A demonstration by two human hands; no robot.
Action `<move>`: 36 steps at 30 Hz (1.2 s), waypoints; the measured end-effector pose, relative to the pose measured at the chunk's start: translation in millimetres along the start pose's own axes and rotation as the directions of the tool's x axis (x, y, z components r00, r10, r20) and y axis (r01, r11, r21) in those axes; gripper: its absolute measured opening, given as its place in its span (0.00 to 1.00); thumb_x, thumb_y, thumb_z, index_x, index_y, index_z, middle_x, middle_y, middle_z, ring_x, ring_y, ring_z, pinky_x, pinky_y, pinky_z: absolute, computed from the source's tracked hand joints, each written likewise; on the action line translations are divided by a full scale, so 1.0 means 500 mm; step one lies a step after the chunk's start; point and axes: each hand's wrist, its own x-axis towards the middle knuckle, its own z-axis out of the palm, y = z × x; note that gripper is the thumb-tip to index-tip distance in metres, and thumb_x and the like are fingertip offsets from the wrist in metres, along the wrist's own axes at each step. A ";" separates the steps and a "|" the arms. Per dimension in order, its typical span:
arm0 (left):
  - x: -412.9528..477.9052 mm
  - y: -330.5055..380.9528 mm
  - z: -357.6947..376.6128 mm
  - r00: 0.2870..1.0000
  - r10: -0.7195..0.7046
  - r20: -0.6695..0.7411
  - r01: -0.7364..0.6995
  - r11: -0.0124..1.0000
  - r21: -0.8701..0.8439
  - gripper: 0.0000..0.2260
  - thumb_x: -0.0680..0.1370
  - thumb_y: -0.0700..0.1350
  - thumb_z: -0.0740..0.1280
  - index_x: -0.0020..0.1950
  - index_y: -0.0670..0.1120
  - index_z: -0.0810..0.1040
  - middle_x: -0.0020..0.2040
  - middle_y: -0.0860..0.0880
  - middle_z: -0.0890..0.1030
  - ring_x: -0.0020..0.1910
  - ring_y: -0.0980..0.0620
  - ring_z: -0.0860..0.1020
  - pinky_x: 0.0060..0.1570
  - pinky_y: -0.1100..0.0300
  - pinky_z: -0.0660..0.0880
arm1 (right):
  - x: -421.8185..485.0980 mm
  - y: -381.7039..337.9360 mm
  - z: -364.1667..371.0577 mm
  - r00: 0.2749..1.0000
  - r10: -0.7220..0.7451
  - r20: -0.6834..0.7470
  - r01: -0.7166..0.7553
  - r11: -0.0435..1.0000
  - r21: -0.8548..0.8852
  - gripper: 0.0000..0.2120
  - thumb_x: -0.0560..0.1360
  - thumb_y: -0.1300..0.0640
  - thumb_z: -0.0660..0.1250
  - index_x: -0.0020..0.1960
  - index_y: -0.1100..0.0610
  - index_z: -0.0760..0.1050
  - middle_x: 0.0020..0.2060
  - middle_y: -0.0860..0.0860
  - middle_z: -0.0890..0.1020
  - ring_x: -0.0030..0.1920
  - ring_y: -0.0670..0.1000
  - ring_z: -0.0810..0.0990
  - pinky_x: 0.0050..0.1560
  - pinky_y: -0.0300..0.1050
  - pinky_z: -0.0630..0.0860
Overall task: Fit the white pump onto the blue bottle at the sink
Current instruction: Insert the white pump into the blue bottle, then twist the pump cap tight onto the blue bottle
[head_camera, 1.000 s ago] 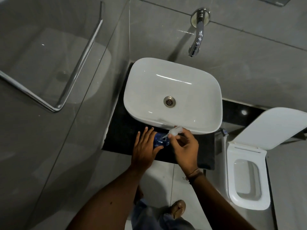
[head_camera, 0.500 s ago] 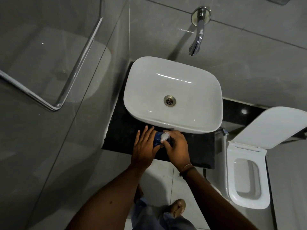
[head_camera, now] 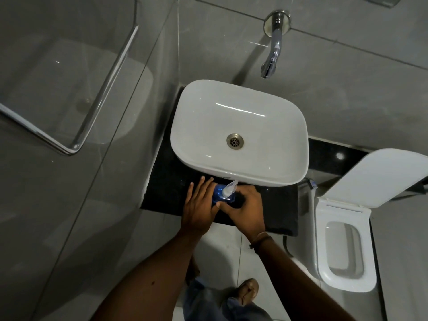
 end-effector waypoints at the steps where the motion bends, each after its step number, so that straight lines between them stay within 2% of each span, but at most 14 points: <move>1: 0.001 0.000 0.000 1.000 -0.007 -0.002 0.007 1.000 -0.003 0.26 0.82 0.57 0.55 0.74 0.42 0.71 0.75 0.43 0.73 0.79 0.44 0.62 0.78 0.40 0.57 | 0.002 0.000 -0.002 0.999 0.018 -0.051 -0.017 1.000 0.017 0.18 0.64 0.51 0.86 0.47 0.44 0.79 0.52 0.51 0.83 0.55 0.53 0.81 0.58 0.52 0.82; 3: 0.002 -0.001 0.001 1.000 -0.014 0.002 0.014 1.000 -0.005 0.28 0.83 0.60 0.52 0.74 0.42 0.71 0.75 0.44 0.73 0.79 0.44 0.63 0.78 0.40 0.57 | 0.007 0.000 -0.008 0.998 0.013 -0.064 -0.011 0.999 0.031 0.21 0.63 0.51 0.86 0.44 0.41 0.75 0.50 0.50 0.82 0.53 0.53 0.81 0.57 0.55 0.83; 6: 0.000 -0.003 0.003 1.000 0.000 0.010 0.000 1.000 0.012 0.27 0.80 0.56 0.55 0.74 0.42 0.70 0.75 0.43 0.72 0.80 0.45 0.61 0.79 0.41 0.54 | 0.012 0.000 -0.010 0.997 -0.055 0.051 0.055 0.998 -0.009 0.28 0.62 0.49 0.86 0.60 0.47 0.81 0.58 0.49 0.83 0.62 0.52 0.79 0.67 0.51 0.77; 7: 0.000 -0.003 0.003 1.000 0.001 0.006 -0.001 1.000 0.008 0.27 0.80 0.56 0.55 0.74 0.42 0.70 0.75 0.43 0.72 0.79 0.45 0.61 0.79 0.41 0.55 | 0.015 0.002 -0.008 0.997 -0.047 0.056 0.048 0.999 -0.008 0.29 0.62 0.49 0.86 0.61 0.48 0.82 0.58 0.49 0.83 0.62 0.51 0.79 0.67 0.50 0.77; 9: 0.002 -0.002 0.001 1.000 -0.005 -0.005 0.005 1.000 -0.006 0.28 0.82 0.59 0.52 0.73 0.42 0.72 0.74 0.43 0.73 0.78 0.44 0.64 0.78 0.40 0.57 | 0.019 0.007 -0.007 1.000 -0.014 0.000 0.014 1.000 0.010 0.21 0.62 0.51 0.86 0.51 0.48 0.83 0.50 0.47 0.83 0.54 0.46 0.80 0.56 0.43 0.79; 11: 0.003 -0.002 0.001 1.000 -0.006 -0.009 0.006 1.000 -0.013 0.29 0.82 0.60 0.53 0.73 0.42 0.72 0.74 0.43 0.74 0.78 0.44 0.64 0.77 0.40 0.58 | 0.024 0.013 -0.008 0.999 0.020 -0.032 -0.018 0.999 0.044 0.21 0.60 0.52 0.87 0.46 0.52 0.80 0.45 0.47 0.82 0.47 0.44 0.80 0.47 0.37 0.76; 14: 0.001 -0.004 0.005 1.000 0.007 -0.012 -0.008 1.000 -0.010 0.28 0.81 0.59 0.56 0.74 0.42 0.70 0.75 0.43 0.73 0.79 0.44 0.63 0.78 0.40 0.56 | 0.028 0.018 -0.011 0.997 -0.057 0.054 0.054 0.997 0.053 0.27 0.60 0.55 0.87 0.56 0.54 0.83 0.53 0.50 0.84 0.54 0.46 0.81 0.56 0.37 0.78; 16: 0.001 -0.005 0.006 1.000 0.007 -0.021 -0.007 1.000 -0.001 0.28 0.82 0.60 0.56 0.74 0.42 0.71 0.74 0.43 0.74 0.78 0.44 0.64 0.78 0.39 0.58 | 0.030 0.015 -0.010 0.992 -0.086 0.096 0.080 0.994 0.069 0.26 0.66 0.60 0.85 0.62 0.55 0.84 0.57 0.52 0.83 0.57 0.41 0.80 0.63 0.38 0.79; 19: 0.001 -0.007 0.009 1.000 0.001 -0.023 -0.001 1.000 0.001 0.27 0.80 0.58 0.62 0.73 0.42 0.72 0.73 0.43 0.75 0.78 0.44 0.65 0.77 0.39 0.59 | 0.033 0.012 0.002 0.998 -0.053 0.045 0.048 0.993 0.105 0.17 0.69 0.63 0.82 0.56 0.55 0.87 0.52 0.52 0.84 0.52 0.32 0.80 0.60 0.37 0.80; 24: 0.000 -0.004 0.005 1.000 0.003 -0.023 -0.002 1.000 0.004 0.27 0.80 0.57 0.61 0.73 0.41 0.72 0.73 0.43 0.74 0.78 0.44 0.65 0.77 0.38 0.59 | 0.030 -0.006 0.021 0.992 0.087 -0.087 -0.077 0.991 0.108 0.18 0.63 0.53 0.87 0.38 0.40 0.78 0.43 0.45 0.83 0.45 0.38 0.81 0.45 0.28 0.76; 29: 0.001 -0.003 0.004 1.000 0.000 -0.004 0.000 1.000 0.013 0.26 0.79 0.54 0.64 0.74 0.42 0.71 0.74 0.44 0.74 0.79 0.44 0.63 0.77 0.39 0.58 | 0.030 -0.015 0.035 0.979 0.124 -0.160 -0.103 0.986 0.129 0.21 0.59 0.44 0.86 0.34 0.44 0.73 0.37 0.44 0.80 0.37 0.44 0.81 0.39 0.42 0.79; 31: 0.000 -0.004 0.006 1.000 0.004 -0.015 -0.004 1.000 0.006 0.26 0.80 0.55 0.61 0.73 0.41 0.72 0.74 0.43 0.74 0.79 0.44 0.63 0.77 0.39 0.58 | 0.027 -0.015 0.026 0.985 0.122 -0.118 -0.106 0.986 0.130 0.21 0.58 0.44 0.87 0.39 0.46 0.76 0.40 0.46 0.82 0.41 0.46 0.83 0.43 0.47 0.83; 33: 0.000 -0.004 0.005 1.000 0.003 -0.029 -0.003 1.000 -0.014 0.26 0.82 0.57 0.56 0.73 0.41 0.72 0.73 0.42 0.75 0.78 0.44 0.63 0.77 0.39 0.59 | 0.019 -0.014 0.004 0.996 0.084 -0.035 -0.079 0.989 0.128 0.27 0.58 0.49 0.88 0.52 0.49 0.81 0.50 0.47 0.83 0.50 0.47 0.84 0.54 0.47 0.84; 36: 0.003 -0.002 0.002 1.000 -0.010 -0.017 0.009 0.999 -0.031 0.31 0.81 0.63 0.55 0.73 0.41 0.72 0.73 0.43 0.75 0.78 0.44 0.64 0.77 0.38 0.59 | 0.017 -0.013 -0.059 0.977 -0.102 0.186 0.084 0.991 0.101 0.39 0.65 0.60 0.85 0.73 0.50 0.76 0.63 0.47 0.80 0.64 0.47 0.81 0.69 0.47 0.80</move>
